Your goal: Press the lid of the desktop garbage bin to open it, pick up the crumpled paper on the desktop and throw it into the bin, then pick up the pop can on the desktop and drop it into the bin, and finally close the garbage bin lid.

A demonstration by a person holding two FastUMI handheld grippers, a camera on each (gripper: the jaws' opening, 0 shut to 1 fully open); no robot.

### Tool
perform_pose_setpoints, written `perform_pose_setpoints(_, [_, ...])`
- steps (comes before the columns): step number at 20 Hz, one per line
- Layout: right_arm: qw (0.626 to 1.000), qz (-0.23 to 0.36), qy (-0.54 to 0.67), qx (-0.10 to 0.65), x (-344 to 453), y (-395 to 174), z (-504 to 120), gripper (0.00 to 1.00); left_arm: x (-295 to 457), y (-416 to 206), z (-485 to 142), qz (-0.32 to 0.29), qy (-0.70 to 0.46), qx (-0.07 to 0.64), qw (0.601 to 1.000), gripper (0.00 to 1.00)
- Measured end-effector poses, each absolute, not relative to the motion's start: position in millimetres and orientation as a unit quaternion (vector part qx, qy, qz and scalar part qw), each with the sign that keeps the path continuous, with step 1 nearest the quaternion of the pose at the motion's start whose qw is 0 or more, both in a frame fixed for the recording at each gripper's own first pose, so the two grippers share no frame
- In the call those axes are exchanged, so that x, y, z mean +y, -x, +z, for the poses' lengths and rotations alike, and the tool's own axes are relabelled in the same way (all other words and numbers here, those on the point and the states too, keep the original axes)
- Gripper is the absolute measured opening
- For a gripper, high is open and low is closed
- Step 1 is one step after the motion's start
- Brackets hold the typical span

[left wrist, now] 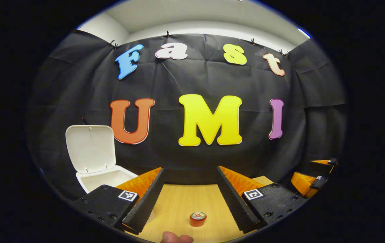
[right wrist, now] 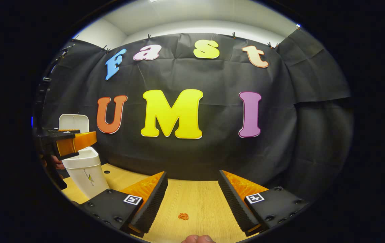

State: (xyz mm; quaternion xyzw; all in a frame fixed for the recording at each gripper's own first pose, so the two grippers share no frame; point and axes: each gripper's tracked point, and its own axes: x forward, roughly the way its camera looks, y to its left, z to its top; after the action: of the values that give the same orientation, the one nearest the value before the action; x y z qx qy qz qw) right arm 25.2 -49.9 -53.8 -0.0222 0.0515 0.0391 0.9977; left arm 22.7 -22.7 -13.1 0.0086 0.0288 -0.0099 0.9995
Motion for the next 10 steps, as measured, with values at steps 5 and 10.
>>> perform_pose_setpoints(5, [0.995, 0.054, 0.022, 0.082, -57.7, -27.0, -89.3, 0.95, -25.4, -1.2, -41.0, -0.007, -0.009, 0.062, 0.998, 0.98])
perform_pose_setpoints(10, [0.989, 0.068, 0.031, 0.126, -61.2, -34.1, -134.0, 0.95, -13.3, 13.4, -54.7, 0.011, -0.012, 0.085, 0.996, 0.99])
